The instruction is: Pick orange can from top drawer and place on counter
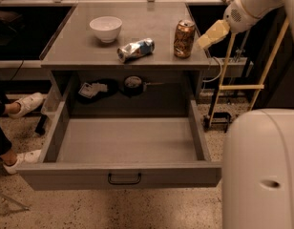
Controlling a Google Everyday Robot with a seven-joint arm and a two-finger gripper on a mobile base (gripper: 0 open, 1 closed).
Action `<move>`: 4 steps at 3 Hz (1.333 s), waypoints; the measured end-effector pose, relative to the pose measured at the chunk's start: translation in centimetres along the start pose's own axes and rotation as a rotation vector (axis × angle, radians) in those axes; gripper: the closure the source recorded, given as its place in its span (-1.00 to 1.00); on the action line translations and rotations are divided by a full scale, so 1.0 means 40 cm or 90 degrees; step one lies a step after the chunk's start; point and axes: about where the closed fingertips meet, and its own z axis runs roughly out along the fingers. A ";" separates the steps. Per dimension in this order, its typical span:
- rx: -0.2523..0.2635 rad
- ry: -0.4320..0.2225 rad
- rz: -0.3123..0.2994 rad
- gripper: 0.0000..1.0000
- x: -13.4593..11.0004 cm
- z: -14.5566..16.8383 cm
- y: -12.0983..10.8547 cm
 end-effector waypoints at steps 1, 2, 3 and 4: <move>0.084 -0.077 0.022 -1.00 0.031 -0.195 -0.040; 0.111 -0.122 0.013 -1.00 0.013 -0.273 -0.017; 0.111 -0.122 0.012 -1.00 0.012 -0.272 -0.016; 0.091 -0.075 0.008 -1.00 0.043 -0.261 0.030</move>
Offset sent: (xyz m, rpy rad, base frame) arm -0.0253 -0.0416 0.0494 0.0023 -0.1248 -0.0907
